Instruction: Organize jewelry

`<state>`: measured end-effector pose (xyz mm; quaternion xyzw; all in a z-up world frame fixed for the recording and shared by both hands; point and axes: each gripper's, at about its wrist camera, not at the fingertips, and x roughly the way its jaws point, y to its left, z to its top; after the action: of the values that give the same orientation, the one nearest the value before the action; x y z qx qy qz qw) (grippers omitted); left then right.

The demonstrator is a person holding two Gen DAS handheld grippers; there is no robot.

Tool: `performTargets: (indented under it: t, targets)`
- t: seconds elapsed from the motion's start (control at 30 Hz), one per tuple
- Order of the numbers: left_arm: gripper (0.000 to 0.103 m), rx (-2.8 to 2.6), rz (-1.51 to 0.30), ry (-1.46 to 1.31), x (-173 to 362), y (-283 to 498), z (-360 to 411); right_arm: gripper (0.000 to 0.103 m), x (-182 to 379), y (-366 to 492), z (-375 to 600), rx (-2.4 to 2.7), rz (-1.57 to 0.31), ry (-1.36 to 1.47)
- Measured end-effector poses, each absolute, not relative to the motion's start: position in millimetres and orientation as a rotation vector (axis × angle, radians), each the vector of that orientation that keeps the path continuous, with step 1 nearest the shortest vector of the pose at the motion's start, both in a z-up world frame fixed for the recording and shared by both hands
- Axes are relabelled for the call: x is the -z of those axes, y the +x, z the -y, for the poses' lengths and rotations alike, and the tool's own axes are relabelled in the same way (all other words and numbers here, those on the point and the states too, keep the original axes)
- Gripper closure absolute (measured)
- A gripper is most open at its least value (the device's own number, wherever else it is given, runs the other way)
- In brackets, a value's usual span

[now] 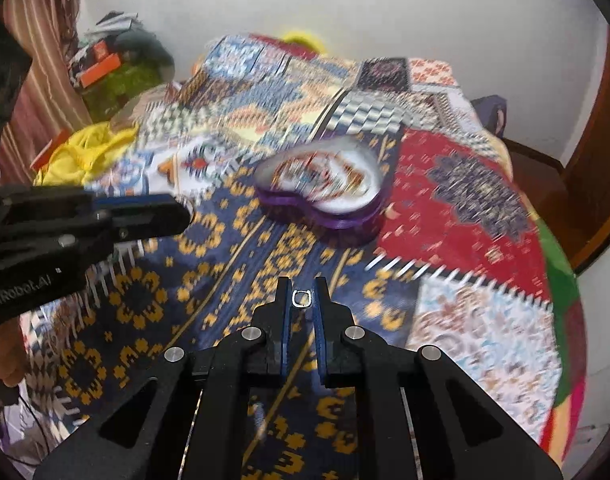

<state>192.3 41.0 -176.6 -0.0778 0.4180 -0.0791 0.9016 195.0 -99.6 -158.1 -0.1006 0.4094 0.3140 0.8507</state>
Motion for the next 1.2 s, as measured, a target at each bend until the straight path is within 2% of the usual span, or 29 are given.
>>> performTargets:
  t: [0.2,0.5,0.8,1.2]
  targets:
    - [0.096,0.160,-0.812,-0.139,155.4,198.0,-40.1,0.094,127.2,203.7,109.3,-0.638,-0.784,-0.162]
    - [0.096,0.155,-0.756,-0.123,134.9,216.8,-40.7,0.094,110.6,222.1,104.8,-0.625,-0.728,-0.125]
    - [0.096,0.180,-0.777,-0.132,146.5,237.6,-38.3,0.094,114.1,235.2,98.7,-0.649,-0.725,-0.111]
    - [0.096,0.203,-0.866,-0.154,185.0,265.0,-38.9,0.094,150.3,249.4,89.1,-0.683,-0.833,-0.120]
